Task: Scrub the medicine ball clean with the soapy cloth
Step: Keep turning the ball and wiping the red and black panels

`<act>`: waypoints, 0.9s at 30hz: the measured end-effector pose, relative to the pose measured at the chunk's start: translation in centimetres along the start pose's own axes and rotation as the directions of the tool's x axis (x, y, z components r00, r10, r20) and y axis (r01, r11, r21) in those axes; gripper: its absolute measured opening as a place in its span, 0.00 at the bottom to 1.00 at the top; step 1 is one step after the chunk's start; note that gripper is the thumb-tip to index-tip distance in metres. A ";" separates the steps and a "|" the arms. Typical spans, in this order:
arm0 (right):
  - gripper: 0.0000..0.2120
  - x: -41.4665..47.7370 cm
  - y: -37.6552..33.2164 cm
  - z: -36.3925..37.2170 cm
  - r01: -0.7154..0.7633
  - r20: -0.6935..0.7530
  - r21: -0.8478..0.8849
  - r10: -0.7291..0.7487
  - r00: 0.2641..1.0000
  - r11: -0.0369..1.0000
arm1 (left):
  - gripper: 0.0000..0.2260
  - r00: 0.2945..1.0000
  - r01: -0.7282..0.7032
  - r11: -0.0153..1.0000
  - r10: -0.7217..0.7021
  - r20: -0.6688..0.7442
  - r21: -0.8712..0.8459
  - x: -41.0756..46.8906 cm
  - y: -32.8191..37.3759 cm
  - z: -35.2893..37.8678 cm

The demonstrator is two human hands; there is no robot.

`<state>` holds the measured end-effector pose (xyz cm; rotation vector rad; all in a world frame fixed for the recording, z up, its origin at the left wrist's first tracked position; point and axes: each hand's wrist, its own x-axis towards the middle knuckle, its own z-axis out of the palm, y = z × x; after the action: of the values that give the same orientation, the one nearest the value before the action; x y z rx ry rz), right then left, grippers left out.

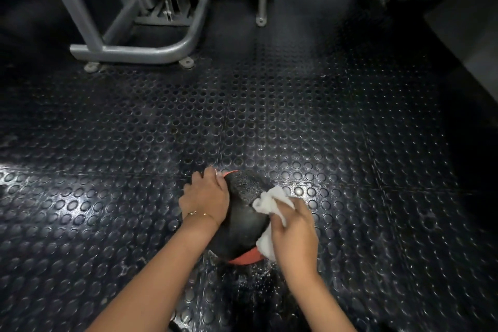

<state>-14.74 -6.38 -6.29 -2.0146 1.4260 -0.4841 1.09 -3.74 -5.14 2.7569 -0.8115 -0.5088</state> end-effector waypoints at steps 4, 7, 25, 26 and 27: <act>0.17 0.2 0.7 -0.5 0.093 0.011 -0.040 -0.093 0.996 0.995 | 0.15 0.988 -0.138 0.930 0.153 0.018 -0.341 1.2 -1.7 1.1; 0.15 1.5 1.1 -0.7 -0.064 0.051 -0.052 0.066 0.996 0.997 | 0.18 0.977 -0.181 0.898 0.212 0.035 -0.401 0.1 -2.2 2.0; 0.16 0.7 0.2 -2.3 0.379 0.099 -0.195 -0.366 0.925 0.905 | 0.17 0.965 -0.263 0.955 0.258 -0.055 -0.134 -2.5 -0.9 2.0; 0.15 1.3 0.3 -2.4 0.359 0.089 -0.196 -0.348 0.933 0.912 | 0.17 0.965 -0.262 0.957 0.257 -0.052 -0.124 -2.7 -1.0 2.0; 0.14 2.0 0.2 -2.4 0.283 0.065 -0.177 -0.275 0.959 0.943 | 0.17 0.968 -0.251 0.961 0.247 -0.052 -0.116 -2.9 -0.8 1.9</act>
<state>-15.64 -8.97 -4.76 -2.3794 1.2032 -0.4405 -1.57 -1.73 -6.39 2.4984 -1.0625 -0.4406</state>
